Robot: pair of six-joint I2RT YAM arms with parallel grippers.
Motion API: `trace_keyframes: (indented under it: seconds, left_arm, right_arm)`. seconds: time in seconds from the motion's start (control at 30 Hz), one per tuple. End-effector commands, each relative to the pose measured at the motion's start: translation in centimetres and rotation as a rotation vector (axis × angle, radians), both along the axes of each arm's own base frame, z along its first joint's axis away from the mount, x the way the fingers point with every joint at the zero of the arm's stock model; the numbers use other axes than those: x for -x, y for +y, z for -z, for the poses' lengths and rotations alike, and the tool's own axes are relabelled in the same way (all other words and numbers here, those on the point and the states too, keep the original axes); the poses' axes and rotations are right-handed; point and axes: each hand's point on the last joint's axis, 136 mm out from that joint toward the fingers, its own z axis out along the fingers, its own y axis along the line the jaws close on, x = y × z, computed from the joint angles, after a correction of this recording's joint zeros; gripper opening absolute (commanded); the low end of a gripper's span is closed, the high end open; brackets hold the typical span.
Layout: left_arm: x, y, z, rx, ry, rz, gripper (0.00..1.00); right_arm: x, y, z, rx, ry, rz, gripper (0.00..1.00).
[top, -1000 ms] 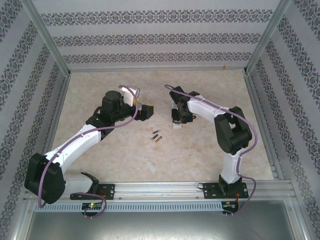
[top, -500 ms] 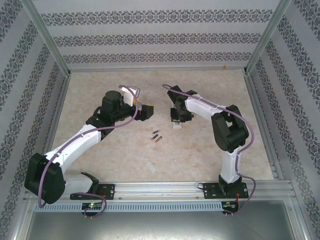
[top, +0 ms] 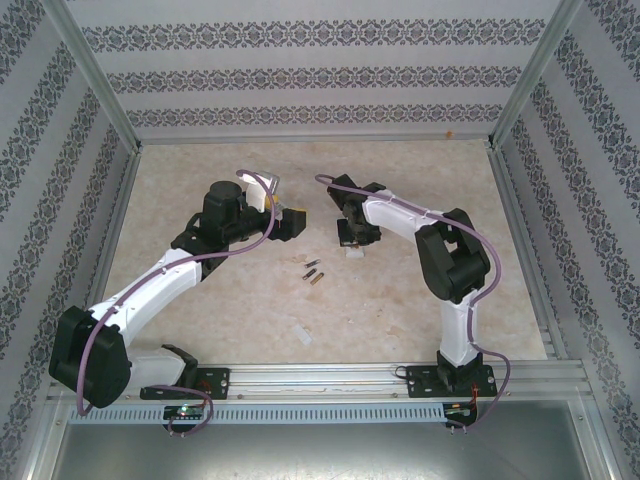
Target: Load the batteries into the remote control
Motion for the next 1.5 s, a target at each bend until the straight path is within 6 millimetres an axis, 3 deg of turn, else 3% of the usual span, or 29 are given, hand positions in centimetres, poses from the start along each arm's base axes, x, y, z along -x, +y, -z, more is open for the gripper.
trace_keyframes:
  seconds: [0.0,0.1,0.3,0.47,0.63,0.8,0.87,1.0,1.17,1.27,1.47]
  left_arm:
    - [-0.2,0.5,-0.8,0.002,-0.013,-0.005,1.00]
    - [-0.4,0.5,-0.8,0.007,-0.019,-0.006,1.00]
    - [-0.2,0.6,-0.8,0.014,-0.021,-0.010,1.00]
    - [0.0,1.0,-1.0,-0.002,-0.041,-0.022,1.00]
    - [-0.1,1.4,-1.4,0.022,-0.072,-0.054,1.00]
    - [-0.1,1.8,-1.4,0.020,-0.080,-0.075,1.00]
    - [0.1,2.0,-1.3,0.016,-0.084,-0.077,1.00]
    - [0.9,2.3,-1.4,-0.003,-0.106,-0.069,1.00]
    - [1.5,2.9,-1.6,-0.021,-0.122,-0.078,1.00]
    - [2.0,3.6,-1.7,-0.018,-0.144,-0.103,1.00]
    - [2.6,4.3,-1.2,-0.056,-0.151,-0.114,1.00]
  right_arm:
    - [-1.4,-0.2,-3.4,-0.028,-0.095,-0.016,0.13]
    - [-1.7,0.8,-6.5,-0.110,-0.159,-0.035,0.20]
    - [-0.1,3.4,-7.9,-0.258,-0.180,-0.091,0.27]
    - [2.8,5.0,-8.9,-0.274,-0.196,-0.145,0.34]
    - [5.8,6.6,-7.4,-0.323,-0.167,-0.116,0.38]
    - [8.6,10.2,-5.3,-0.349,-0.135,-0.105,0.42]
    - [8.4,10.6,-5.3,-0.271,-0.193,-0.263,0.43]
    - [10.0,11.8,-4.6,-0.189,-0.231,-0.809,0.50]
    - [11.8,10.8,-2.3,-0.108,-0.239,-1.322,0.48]
    - [11.8,10.4,-1.9,-0.097,-0.284,-1.528,0.49]
    - [13.6,11.8,-2.1,-0.277,-0.399,-1.845,0.51]
